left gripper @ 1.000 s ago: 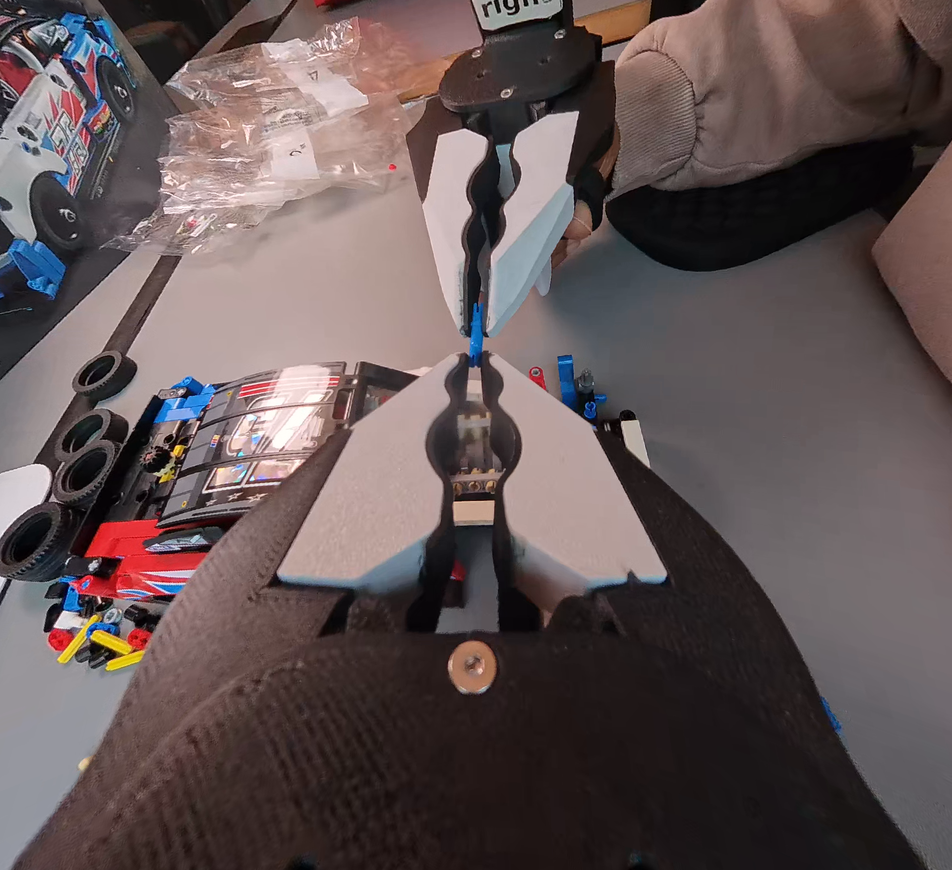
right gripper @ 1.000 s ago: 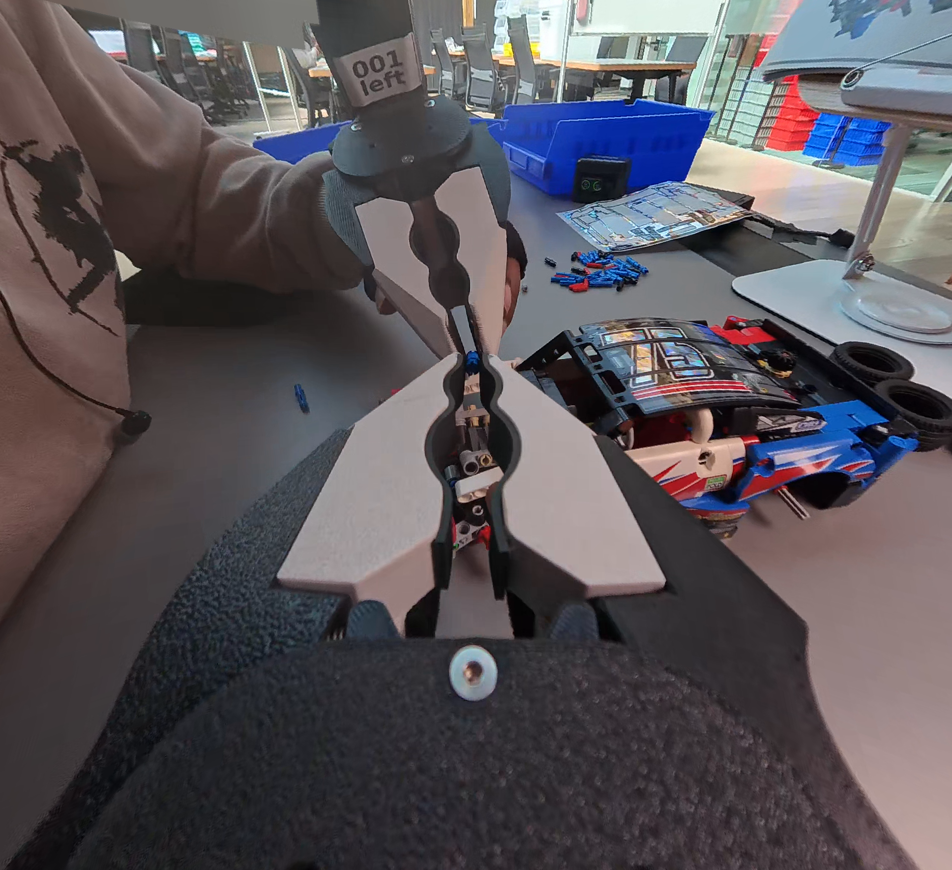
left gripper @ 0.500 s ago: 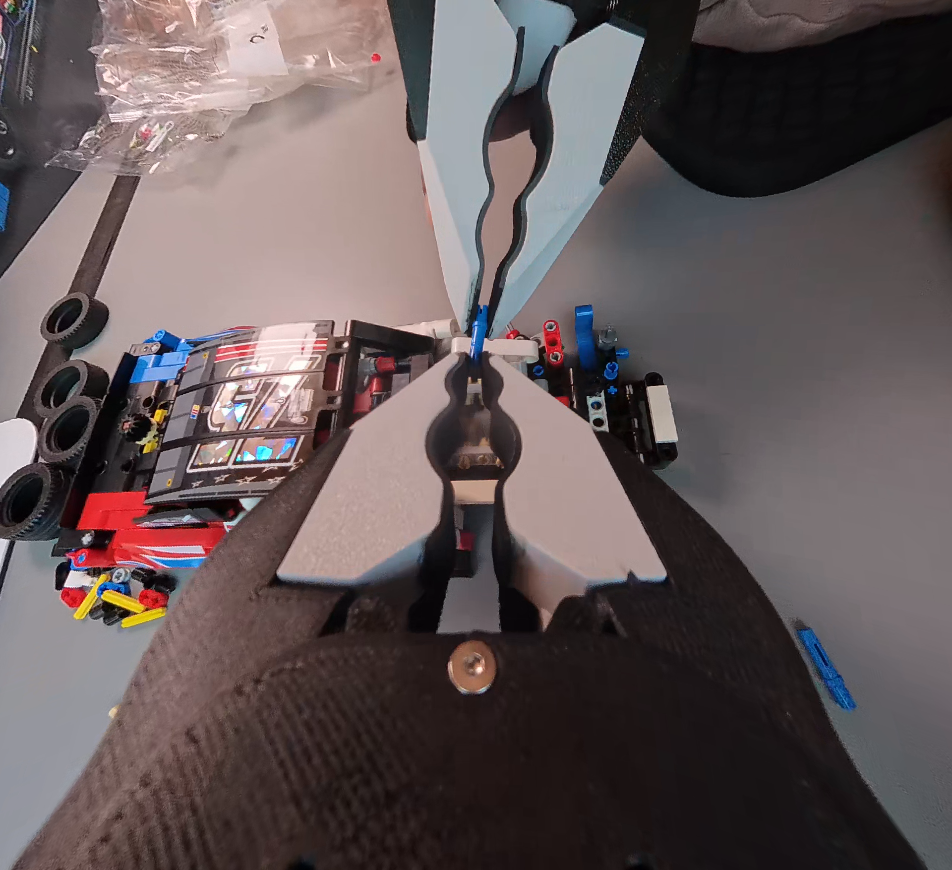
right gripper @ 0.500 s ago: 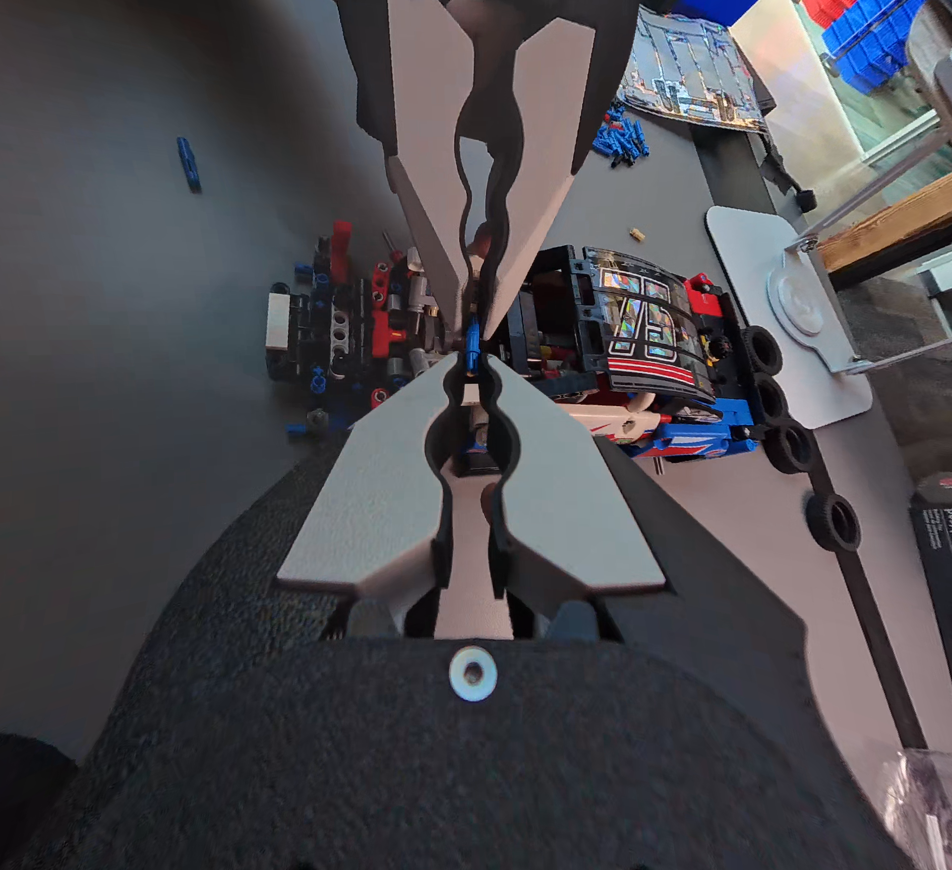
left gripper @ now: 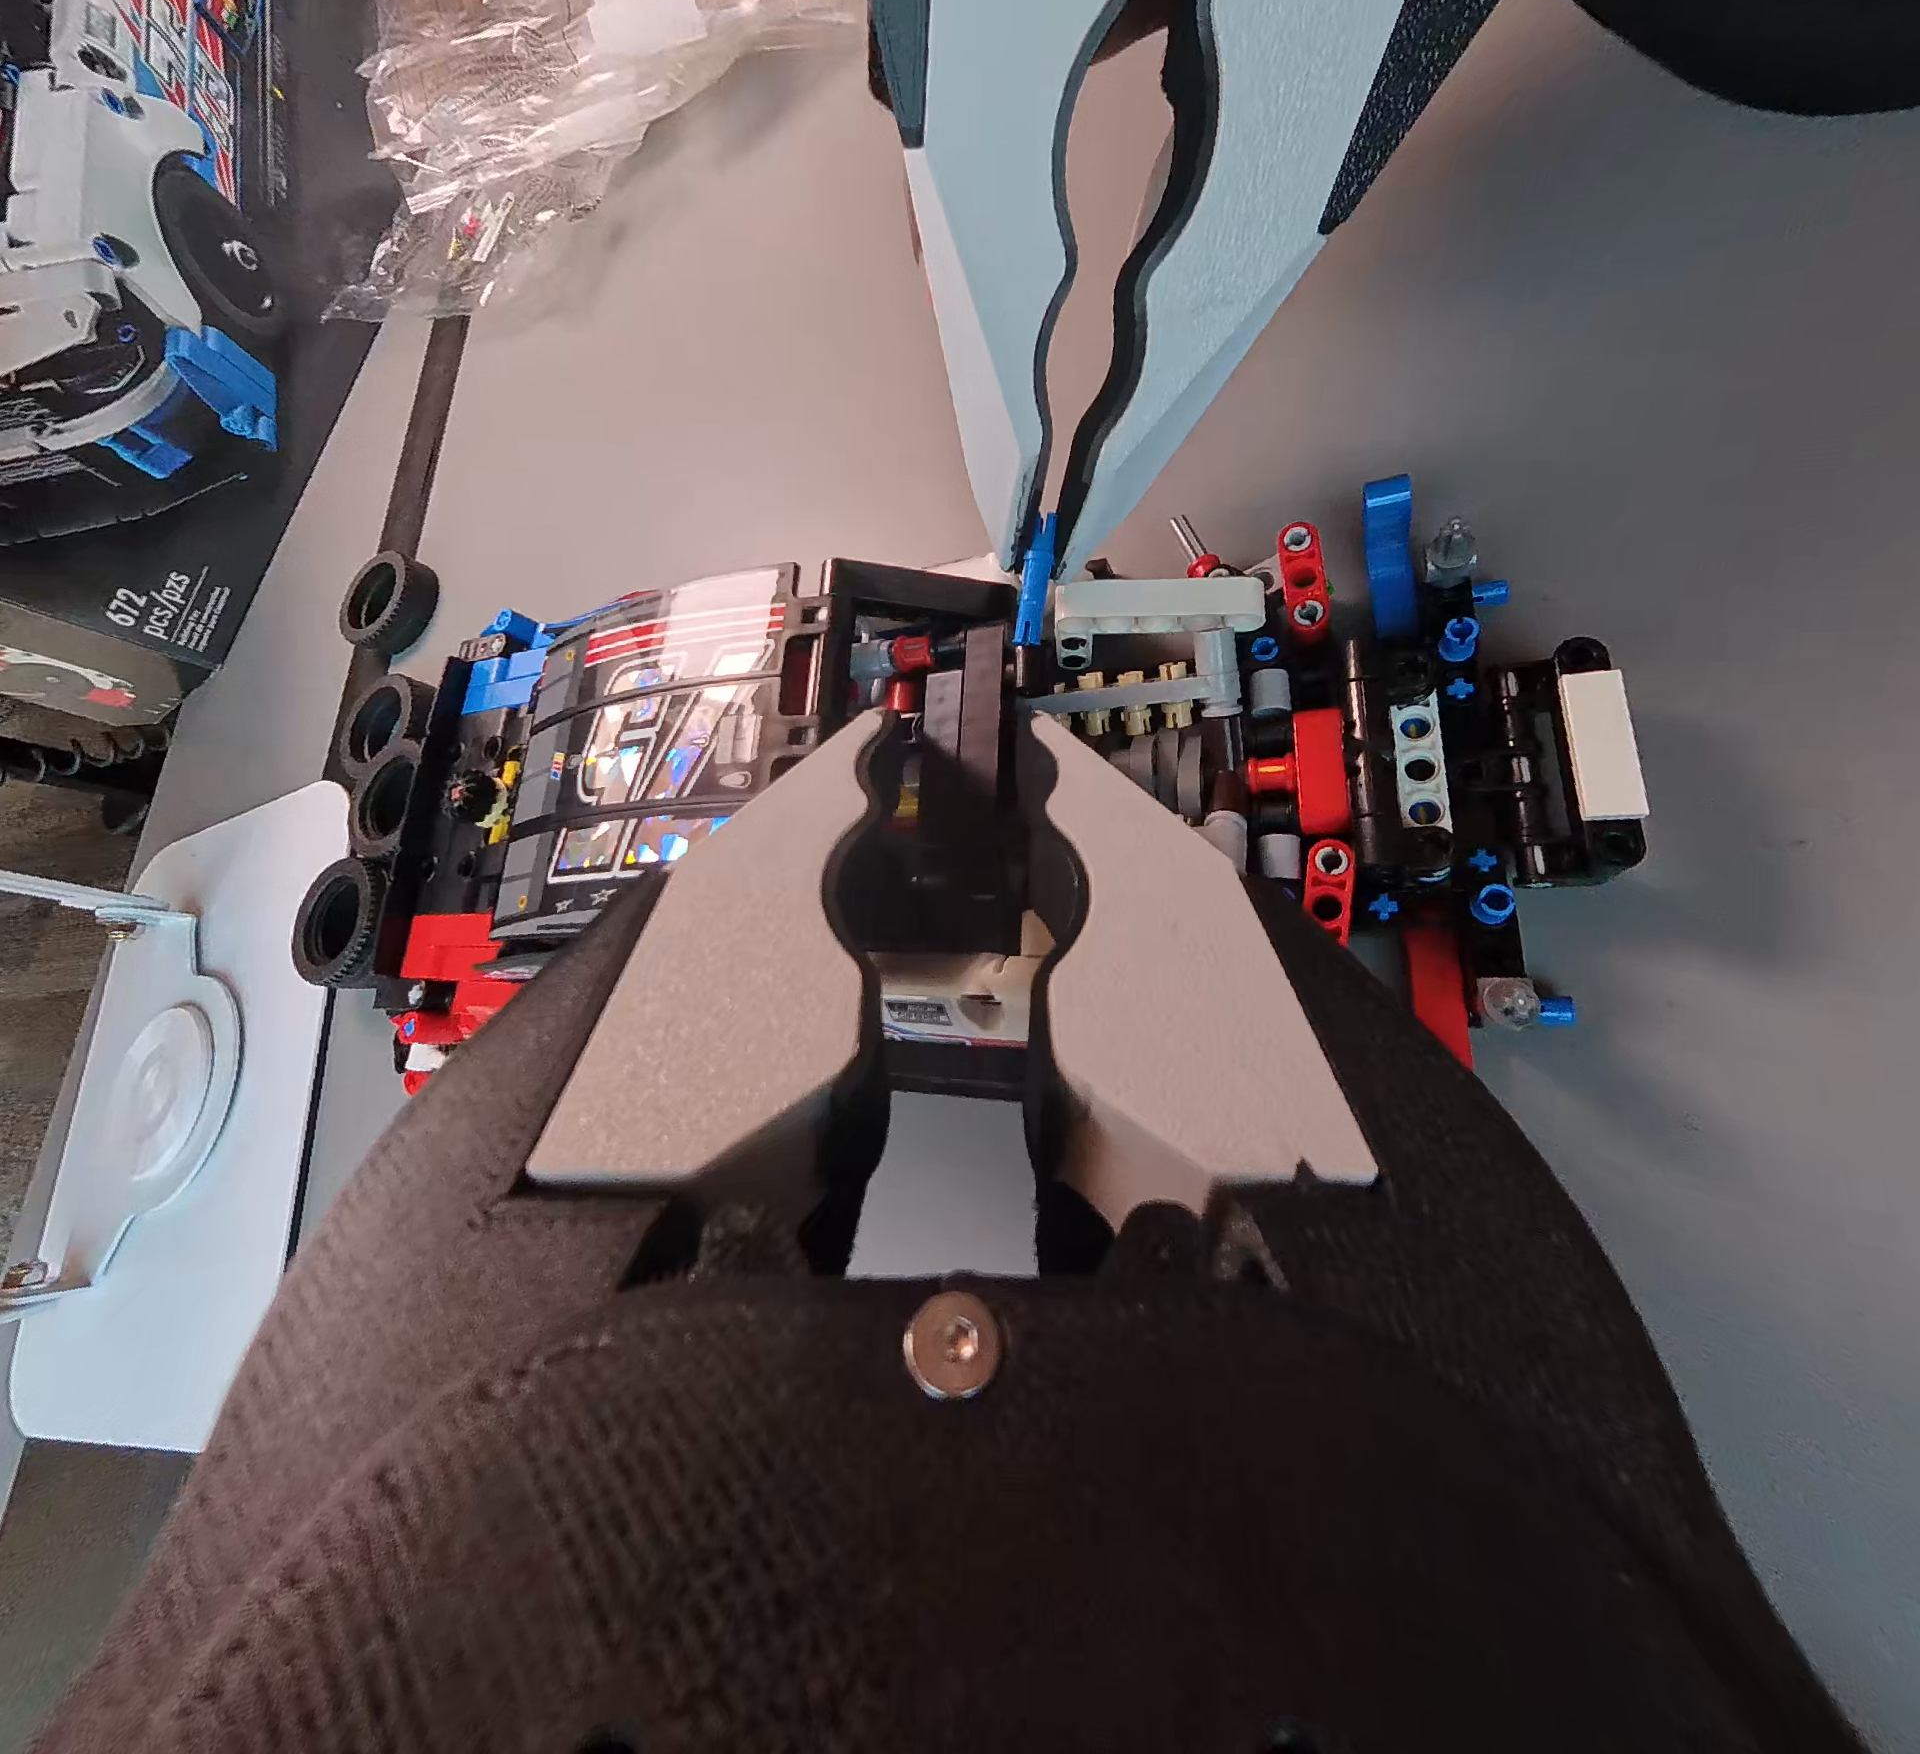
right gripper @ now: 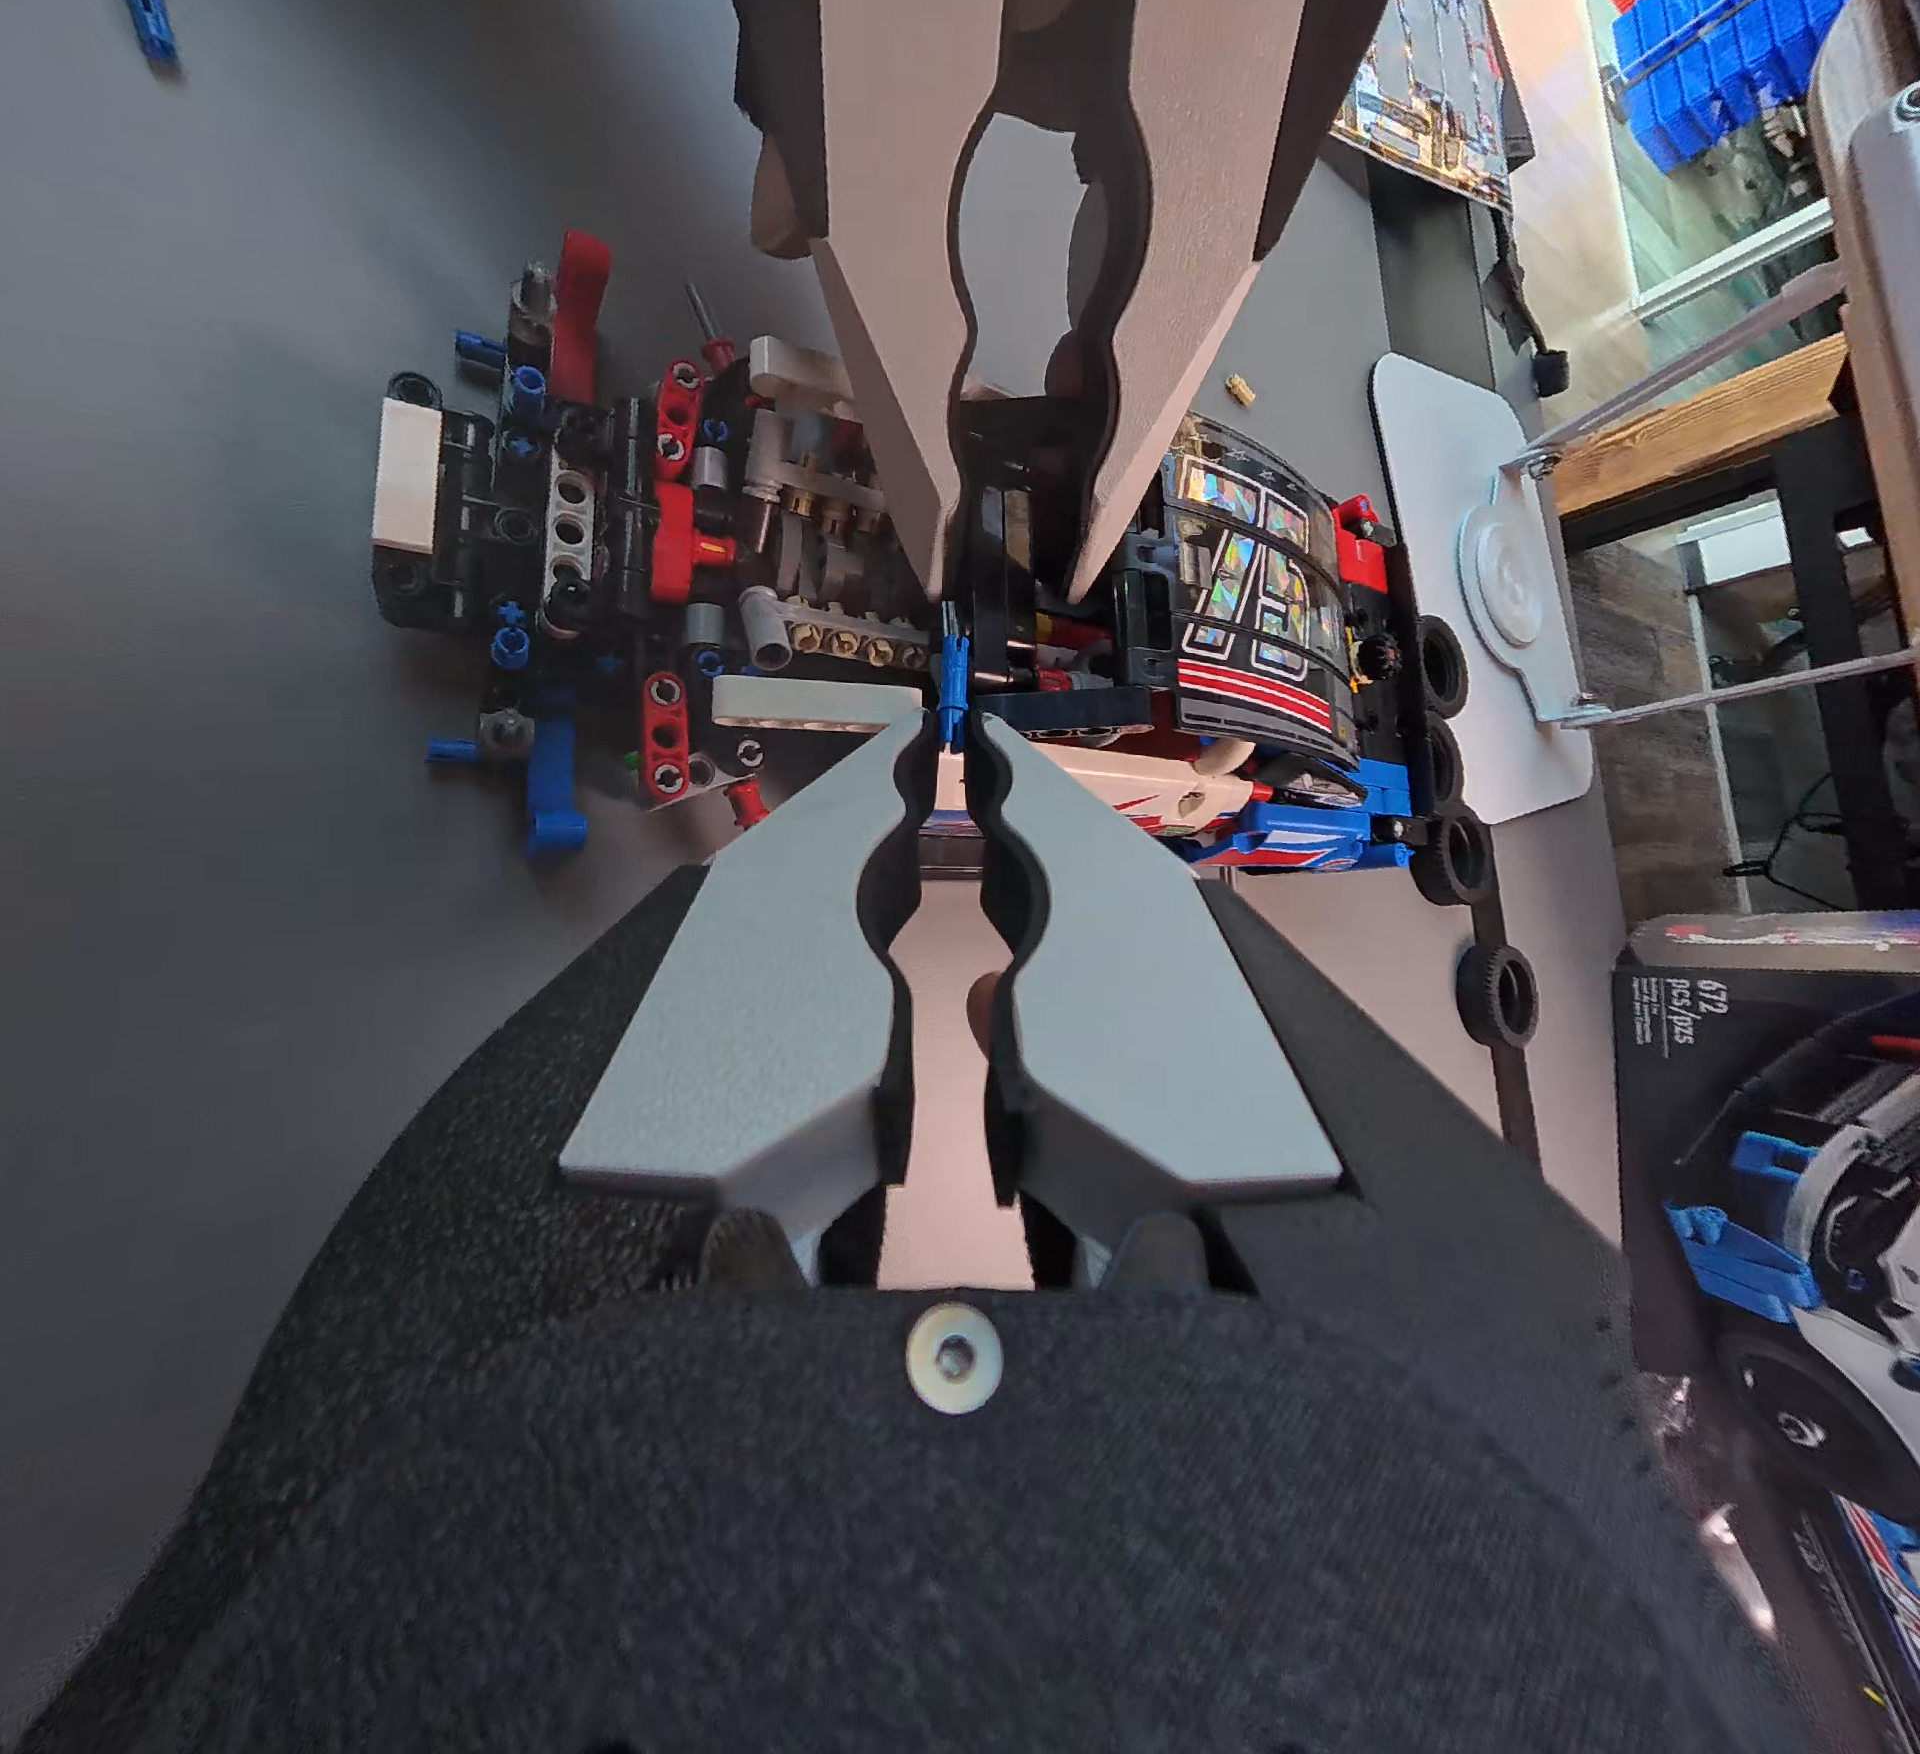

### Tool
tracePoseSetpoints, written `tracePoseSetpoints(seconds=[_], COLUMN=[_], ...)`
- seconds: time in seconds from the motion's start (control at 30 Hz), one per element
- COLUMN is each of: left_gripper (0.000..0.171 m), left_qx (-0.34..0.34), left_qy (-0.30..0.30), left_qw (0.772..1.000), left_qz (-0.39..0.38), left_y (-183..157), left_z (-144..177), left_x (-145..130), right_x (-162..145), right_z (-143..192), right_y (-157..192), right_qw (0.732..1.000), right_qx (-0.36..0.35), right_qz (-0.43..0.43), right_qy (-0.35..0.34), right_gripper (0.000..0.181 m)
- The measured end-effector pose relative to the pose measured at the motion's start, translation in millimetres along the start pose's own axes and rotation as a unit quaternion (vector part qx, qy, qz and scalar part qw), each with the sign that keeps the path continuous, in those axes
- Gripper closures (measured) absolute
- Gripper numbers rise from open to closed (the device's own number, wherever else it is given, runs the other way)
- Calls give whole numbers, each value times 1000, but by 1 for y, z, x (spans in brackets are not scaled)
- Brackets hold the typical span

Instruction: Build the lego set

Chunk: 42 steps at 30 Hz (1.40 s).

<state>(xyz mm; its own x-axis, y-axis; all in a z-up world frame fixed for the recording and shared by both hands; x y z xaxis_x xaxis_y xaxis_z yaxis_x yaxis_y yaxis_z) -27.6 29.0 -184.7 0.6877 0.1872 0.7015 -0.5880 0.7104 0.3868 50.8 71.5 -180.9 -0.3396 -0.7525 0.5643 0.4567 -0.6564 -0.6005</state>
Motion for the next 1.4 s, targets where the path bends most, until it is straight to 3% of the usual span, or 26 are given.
tracePoseSetpoints(seconds=[0.33,0.57,0.73,0.93,1.4], left_gripper=[154,164,169,169,169], left_qx=[21,-3,-20,-30,-34], left_qy=[-31,-80,-62,-5,21], left_qw=[999,997,998,999,999], left_qz=[-22,-13,-12,-8,-6], left_y=[-1,-9,-10,-9,-8], left_z=[4,10,7,0,-3], left_x=[3,18,19,18,16], right_x=[2,16,15,10,13], right_z=[0,10,10,5,5], right_y=[0,-4,-4,-3,-2], right_qw=[998,998,998,1000,1000], right_qx=[-9,-15,-10,-3,7], right_qz=[55,-11,-20,2,3], right_qy=[31,-55,-58,0,26], right_gripper=[179,180,180,179,176])
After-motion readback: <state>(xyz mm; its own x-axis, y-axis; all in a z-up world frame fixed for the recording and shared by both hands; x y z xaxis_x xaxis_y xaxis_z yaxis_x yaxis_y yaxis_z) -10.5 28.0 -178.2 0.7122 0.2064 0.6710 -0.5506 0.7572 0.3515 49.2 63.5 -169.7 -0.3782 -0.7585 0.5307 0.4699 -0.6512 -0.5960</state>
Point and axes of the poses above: each gripper's, where its closed fingertips meet, z back along the fingers, x out of its top, y = z × x across the jaws, the point moved 5 cm from there along z, back along the fingers, and after that the axes turned 4 degrees about -x, right-handed, at the moved point
